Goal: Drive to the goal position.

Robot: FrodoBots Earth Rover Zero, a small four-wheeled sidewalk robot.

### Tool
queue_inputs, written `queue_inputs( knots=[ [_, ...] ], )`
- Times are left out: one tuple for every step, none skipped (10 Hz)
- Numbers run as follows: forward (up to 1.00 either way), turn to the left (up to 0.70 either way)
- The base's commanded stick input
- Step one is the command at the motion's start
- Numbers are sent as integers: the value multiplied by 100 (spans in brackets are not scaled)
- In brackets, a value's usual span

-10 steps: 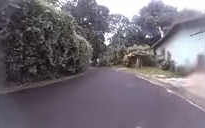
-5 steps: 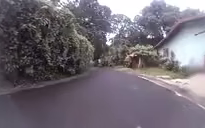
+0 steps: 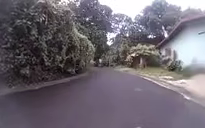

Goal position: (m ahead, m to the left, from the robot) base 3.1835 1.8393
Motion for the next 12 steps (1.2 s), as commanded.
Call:
queue_inputs(
  knots=[
    [50,-50],
    [50,-48],
    [50,-36],
    [50,-16],
    [50,0],
    [50,0],
    [50,0],
    [50,0],
    [50,0],
    [50,0],
    [50,0],
    [50,0]
  ],
)
